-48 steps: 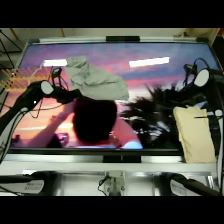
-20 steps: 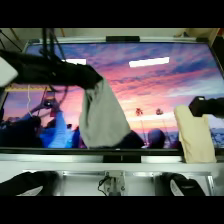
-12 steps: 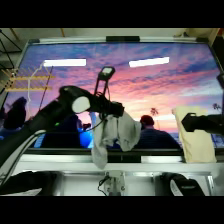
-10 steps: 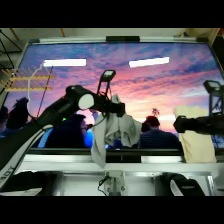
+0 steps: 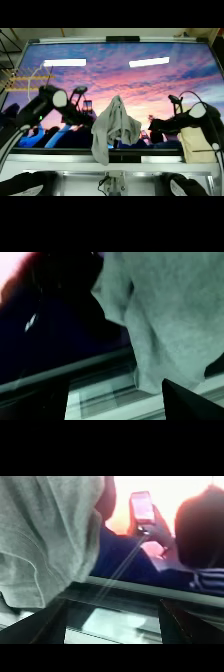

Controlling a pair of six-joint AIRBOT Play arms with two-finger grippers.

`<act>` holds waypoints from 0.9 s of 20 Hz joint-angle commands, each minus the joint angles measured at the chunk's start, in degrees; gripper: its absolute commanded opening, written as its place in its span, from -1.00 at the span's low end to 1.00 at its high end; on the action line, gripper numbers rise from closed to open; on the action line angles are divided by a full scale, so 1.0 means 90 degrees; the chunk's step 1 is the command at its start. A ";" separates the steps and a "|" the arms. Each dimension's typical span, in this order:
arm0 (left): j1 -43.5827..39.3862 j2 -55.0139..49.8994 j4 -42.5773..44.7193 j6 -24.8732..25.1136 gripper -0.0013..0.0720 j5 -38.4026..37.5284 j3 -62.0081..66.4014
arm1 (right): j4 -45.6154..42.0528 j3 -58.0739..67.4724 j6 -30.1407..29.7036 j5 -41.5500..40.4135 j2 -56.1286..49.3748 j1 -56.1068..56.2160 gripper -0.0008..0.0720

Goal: Fold the shirts.

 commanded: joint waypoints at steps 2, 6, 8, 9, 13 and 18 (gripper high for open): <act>-0.0590 0.0872 -0.1178 -0.0491 0.87 0.1078 -0.2273 | 0.0933 -0.0090 -0.0481 -0.0219 -0.0855 0.0151 0.86; -0.1229 0.0719 -0.1331 -0.0906 0.87 0.2312 -0.2681 | 0.0357 -0.0090 -0.0471 -0.0335 -0.1064 0.1056 0.86; -0.1268 0.0505 -0.1328 -0.1056 0.81 0.2647 -0.2679 | 0.0296 -0.0090 -0.0396 -0.0571 -0.1086 0.1367 0.86; -0.1260 0.0391 -0.1239 -0.1056 0.67 0.2737 -0.2679 | 0.0299 -0.0090 -0.0323 -0.0692 -0.1115 0.1452 0.86; -0.1256 0.0160 -0.1192 -0.1052 -0.61 0.3075 -0.2674 | 0.0595 -0.0090 -0.0231 -0.0814 -0.1399 0.1763 0.86; -0.1256 0.0384 -0.0906 -0.0884 -0.88 0.2854 -0.2671 | 0.0403 -0.0102 -0.0155 -0.0763 -0.1472 0.2484 0.86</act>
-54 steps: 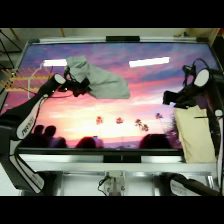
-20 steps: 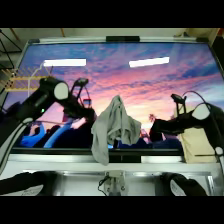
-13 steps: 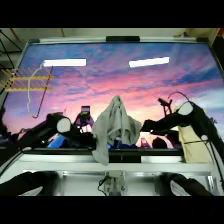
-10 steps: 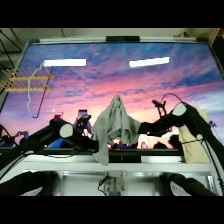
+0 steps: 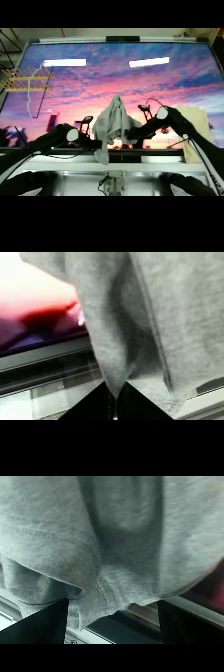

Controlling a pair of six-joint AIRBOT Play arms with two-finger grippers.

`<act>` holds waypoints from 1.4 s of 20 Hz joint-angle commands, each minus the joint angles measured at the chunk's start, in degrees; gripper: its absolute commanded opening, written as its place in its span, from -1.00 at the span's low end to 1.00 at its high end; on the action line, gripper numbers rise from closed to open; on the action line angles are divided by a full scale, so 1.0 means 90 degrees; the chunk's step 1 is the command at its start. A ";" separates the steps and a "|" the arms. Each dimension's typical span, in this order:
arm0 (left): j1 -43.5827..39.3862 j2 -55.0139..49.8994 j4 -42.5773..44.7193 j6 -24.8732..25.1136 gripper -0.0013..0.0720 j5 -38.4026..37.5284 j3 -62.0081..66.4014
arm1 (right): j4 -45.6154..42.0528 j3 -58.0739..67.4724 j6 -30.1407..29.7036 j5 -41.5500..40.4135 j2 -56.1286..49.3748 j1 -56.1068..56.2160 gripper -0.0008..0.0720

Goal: Fold the shirts.

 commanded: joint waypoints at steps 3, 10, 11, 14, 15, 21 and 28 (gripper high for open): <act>-0.0007 0.0308 0.0522 0.0063 -0.88 -0.0418 0.0007 | -0.0529 0.0000 0.0403 -0.0236 -0.0051 0.0391 0.86; -0.0007 0.0464 0.0563 0.0066 -0.88 -0.0578 0.0007 | -0.0942 -0.0002 0.0291 0.0265 0.0199 -0.0243 0.68; -0.0007 0.0464 0.0563 0.0066 -0.88 -0.0578 0.0007 | -0.0935 -0.0002 0.0308 0.0032 0.0146 -0.0243 0.68; -0.0007 0.0466 0.0561 0.0063 -0.88 -0.0578 0.0019 | -0.0340 -0.0002 0.0287 -0.0418 -0.0294 -0.0223 0.68; -0.0007 0.0466 0.0561 0.0063 -0.88 -0.0578 0.0019 | -0.0238 -0.0002 0.0287 -0.0525 -0.0447 -0.0223 0.68; 0.0136 0.0525 0.1032 0.0066 -0.88 -0.0750 0.0313 | 0.0389 0.0046 0.0015 -0.0605 -0.0372 -0.0236 -0.76; 0.1435 0.1744 0.3252 0.0699 -0.88 -0.2392 0.3895 | -0.2392 0.2572 -0.0175 0.0466 0.2161 -0.0236 -0.76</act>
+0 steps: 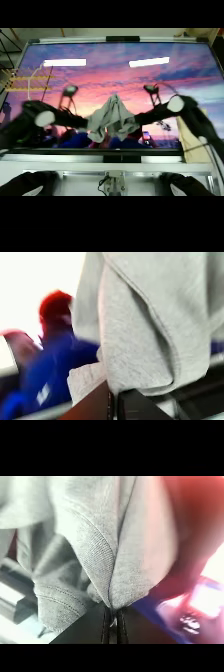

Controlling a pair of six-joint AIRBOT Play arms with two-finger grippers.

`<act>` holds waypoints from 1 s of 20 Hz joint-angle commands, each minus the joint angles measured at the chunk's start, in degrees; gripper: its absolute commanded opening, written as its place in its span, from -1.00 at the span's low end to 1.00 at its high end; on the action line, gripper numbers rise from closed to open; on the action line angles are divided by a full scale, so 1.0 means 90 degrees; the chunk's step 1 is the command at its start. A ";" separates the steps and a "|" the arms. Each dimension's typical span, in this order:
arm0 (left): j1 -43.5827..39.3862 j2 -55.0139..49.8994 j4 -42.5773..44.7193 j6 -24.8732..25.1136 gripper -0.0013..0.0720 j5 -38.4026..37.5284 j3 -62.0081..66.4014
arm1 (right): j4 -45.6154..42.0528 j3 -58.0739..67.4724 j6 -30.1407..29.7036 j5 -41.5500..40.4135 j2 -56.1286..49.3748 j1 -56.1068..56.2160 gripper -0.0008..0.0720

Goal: Fold the shirts.

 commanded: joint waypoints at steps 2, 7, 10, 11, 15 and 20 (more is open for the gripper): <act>0.0721 0.0855 0.0814 0.0568 -0.88 -0.0563 0.2868 | -0.2123 0.2295 -0.0039 0.0401 0.1639 0.0000 -0.76; 0.0729 0.1552 0.1025 0.0549 -0.88 -0.0568 0.4624 | -0.2939 0.3648 0.0454 0.0444 0.2744 0.0000 -0.76; 0.0729 0.1889 0.1027 0.0342 -0.88 -0.0624 0.4629 | -0.3257 0.3694 0.0777 0.0624 0.3225 0.0000 -0.76; 0.0729 0.1914 0.1035 0.0350 -0.88 -0.0782 0.4622 | -0.3502 0.3694 0.0862 0.0801 0.3303 0.0000 -0.76; 0.0729 0.1770 0.1545 0.0355 -0.88 -0.1875 0.3980 | -0.4401 0.3480 0.0855 0.2229 0.3181 0.0000 -0.76; 0.0731 0.1197 0.1693 0.0340 -0.88 -0.1178 0.1622 | -0.4330 0.1583 0.1025 0.2178 0.2616 -0.0002 -0.76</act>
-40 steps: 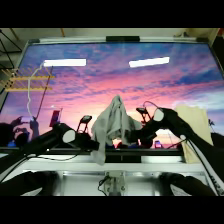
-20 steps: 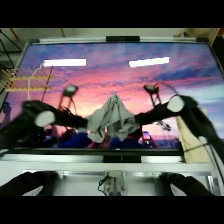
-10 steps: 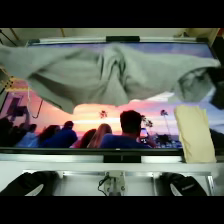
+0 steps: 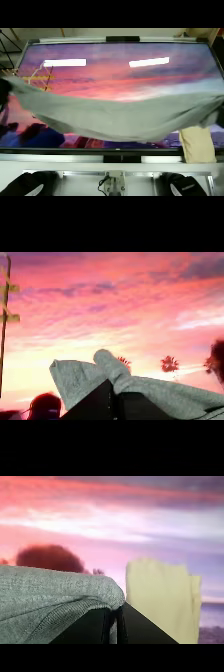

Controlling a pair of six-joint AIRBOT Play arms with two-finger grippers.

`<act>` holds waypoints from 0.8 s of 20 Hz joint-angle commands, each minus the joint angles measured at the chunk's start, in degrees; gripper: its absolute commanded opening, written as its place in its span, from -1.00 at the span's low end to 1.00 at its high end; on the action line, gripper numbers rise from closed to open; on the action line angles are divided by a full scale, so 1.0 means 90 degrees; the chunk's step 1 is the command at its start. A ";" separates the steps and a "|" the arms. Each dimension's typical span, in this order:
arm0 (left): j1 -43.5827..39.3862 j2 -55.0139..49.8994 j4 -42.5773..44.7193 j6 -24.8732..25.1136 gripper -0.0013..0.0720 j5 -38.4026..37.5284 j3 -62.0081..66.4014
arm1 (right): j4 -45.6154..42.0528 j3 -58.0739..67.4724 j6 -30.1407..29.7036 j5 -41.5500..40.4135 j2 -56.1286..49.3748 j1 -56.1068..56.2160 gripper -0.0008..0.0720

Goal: Fold the shirts.

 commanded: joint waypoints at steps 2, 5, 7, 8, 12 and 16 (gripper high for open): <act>0.0039 -0.0896 0.0151 -0.0328 -0.88 0.1212 -0.1617 | -0.0146 -0.1817 0.0631 -0.0804 -0.0770 -0.0005 -0.76; 0.0393 -0.2161 0.0083 -0.0644 -0.88 0.2361 -0.1554 | -0.0124 -0.2356 0.1275 -0.2752 -0.2062 -0.0005 -0.76; 0.0848 -0.3058 -0.0170 -0.0804 -0.88 0.2737 -0.1178 | -0.0168 -0.2212 0.1583 -0.3852 -0.3079 -0.0019 -0.76; 0.1081 -0.3502 -0.0369 -0.0801 -0.88 0.2730 -0.0952 | -0.0158 -0.2079 0.1865 -0.4165 -0.3558 -0.0066 -0.76; 0.1661 -0.4561 -0.1707 -0.0799 -0.87 0.2710 -0.0661 | 0.0877 -0.1523 0.2509 -0.4388 -0.5170 -0.0532 -0.76; 0.1712 -0.5098 -0.3009 -0.0316 0.03 0.2293 -0.0658 | 0.1943 -0.1472 0.2358 -0.4571 -0.5678 -0.0648 -0.67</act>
